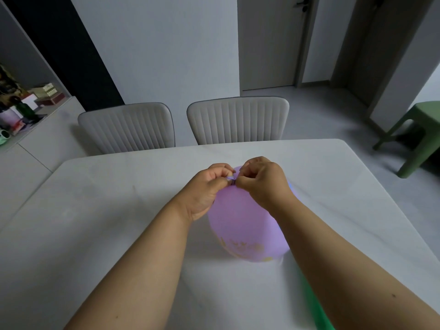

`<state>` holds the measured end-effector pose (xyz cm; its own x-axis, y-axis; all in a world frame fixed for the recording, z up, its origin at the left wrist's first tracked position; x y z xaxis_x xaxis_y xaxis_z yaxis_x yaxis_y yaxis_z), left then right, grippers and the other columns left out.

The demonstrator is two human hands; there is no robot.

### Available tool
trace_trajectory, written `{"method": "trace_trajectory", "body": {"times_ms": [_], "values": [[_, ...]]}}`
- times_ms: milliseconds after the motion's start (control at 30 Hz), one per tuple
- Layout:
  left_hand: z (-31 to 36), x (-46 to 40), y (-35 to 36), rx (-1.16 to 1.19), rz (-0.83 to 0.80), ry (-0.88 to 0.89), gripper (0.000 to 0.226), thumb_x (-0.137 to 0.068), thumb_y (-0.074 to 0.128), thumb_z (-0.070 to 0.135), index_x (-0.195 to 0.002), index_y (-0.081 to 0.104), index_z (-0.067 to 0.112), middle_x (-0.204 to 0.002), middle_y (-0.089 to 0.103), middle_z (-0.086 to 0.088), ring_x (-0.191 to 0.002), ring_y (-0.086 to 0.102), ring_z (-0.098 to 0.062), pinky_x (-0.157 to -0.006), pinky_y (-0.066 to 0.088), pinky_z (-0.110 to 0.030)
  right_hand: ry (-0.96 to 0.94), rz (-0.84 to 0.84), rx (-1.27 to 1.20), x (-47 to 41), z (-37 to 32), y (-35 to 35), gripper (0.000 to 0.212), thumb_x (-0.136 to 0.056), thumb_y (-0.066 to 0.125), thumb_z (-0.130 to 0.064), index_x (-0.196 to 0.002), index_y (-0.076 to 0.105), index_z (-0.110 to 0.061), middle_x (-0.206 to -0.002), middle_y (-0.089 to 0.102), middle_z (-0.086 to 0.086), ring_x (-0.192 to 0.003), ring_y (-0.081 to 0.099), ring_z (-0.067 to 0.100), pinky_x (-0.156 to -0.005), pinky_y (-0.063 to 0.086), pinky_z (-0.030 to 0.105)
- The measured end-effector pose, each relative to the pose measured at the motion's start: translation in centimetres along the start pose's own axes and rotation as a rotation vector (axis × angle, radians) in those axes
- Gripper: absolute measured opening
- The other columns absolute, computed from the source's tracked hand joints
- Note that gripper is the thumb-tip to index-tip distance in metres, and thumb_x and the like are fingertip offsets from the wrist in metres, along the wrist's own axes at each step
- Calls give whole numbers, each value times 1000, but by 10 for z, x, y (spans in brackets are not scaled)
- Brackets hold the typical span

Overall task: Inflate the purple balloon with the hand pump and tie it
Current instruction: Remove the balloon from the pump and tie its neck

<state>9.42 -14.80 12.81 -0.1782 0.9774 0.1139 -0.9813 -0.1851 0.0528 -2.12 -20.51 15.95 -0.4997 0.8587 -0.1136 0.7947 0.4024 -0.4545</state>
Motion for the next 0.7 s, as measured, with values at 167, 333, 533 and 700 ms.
{"method": "trace_trajectory", "body": {"times_ms": [167,333,533,700], "values": [[8,2,3,-18,-71,-7,10,-81,54,7,-73,59,3,-94,54,4,-93,51,-14,-85,39,-26,49,-43,-40,-2,5,2,12,-78,70,-9,-69,71,-2,-80,53,-16,-64,51,-1,-47,35,8],[13,1,5,-26,-129,-23,18,-93,46,-7,-83,59,1,-98,53,1,-90,54,-12,-82,45,-21,89,-61,-74,-2,5,-1,16,-78,70,-10,-62,69,-10,-83,53,-14,-66,51,2,-52,37,18],[11,0,1,-60,-137,-37,9,-91,54,-3,-86,62,-1,-93,55,5,-86,55,-10,-81,47,-22,78,-93,-30,1,3,-3,17,-79,69,-8,-62,67,-13,-82,52,-15,-66,51,4,-51,35,16],[14,-1,-1,-97,58,27,19,-92,59,6,-73,63,8,-92,53,6,-85,52,-12,-76,45,-23,-30,-34,59,-3,-6,-10,9,-77,72,-9,-76,74,0,-82,51,-12,-73,52,7,-57,40,14]]}}
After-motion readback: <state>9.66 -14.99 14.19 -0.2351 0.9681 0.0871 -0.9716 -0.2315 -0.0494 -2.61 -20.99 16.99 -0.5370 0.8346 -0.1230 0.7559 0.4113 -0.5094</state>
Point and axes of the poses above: each hand's wrist, its own x-axis away from the middle knuckle, its own y-axis out of the palm, z = x × y, the point moved 7 cm from there along -x, towards the middle knuckle
